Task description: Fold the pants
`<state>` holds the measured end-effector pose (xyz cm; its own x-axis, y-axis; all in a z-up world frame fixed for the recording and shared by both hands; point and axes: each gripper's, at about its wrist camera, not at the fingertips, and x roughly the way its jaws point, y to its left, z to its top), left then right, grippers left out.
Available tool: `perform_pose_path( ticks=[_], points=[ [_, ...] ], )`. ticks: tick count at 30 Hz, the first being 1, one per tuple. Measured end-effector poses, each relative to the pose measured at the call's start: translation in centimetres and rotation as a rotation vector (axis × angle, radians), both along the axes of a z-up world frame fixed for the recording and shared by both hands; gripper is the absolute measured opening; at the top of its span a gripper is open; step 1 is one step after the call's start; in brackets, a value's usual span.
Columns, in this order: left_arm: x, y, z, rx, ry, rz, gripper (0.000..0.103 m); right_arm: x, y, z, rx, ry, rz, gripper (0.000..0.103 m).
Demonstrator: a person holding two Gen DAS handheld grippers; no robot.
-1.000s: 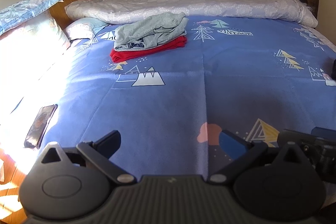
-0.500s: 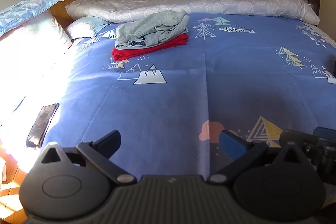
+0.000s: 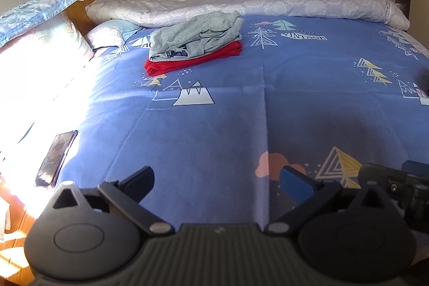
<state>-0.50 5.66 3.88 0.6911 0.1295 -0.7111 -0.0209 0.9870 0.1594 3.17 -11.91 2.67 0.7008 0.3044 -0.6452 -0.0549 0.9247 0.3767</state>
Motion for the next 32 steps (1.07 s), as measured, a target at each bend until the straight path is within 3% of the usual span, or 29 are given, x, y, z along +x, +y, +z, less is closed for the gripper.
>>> perform_pose_path(
  ticks=[23,32],
  points=[
    [0.4,0.06,-0.62,0.0,0.042,0.019,0.103,-0.02,-0.17,-0.24,-0.003,0.006,0.001,0.078],
    [0.47,0.11,-0.59,-0.037,0.051,-0.006,0.103,0.03,-0.18,-0.33,-0.004,0.012,-0.002,0.078]
  ],
)
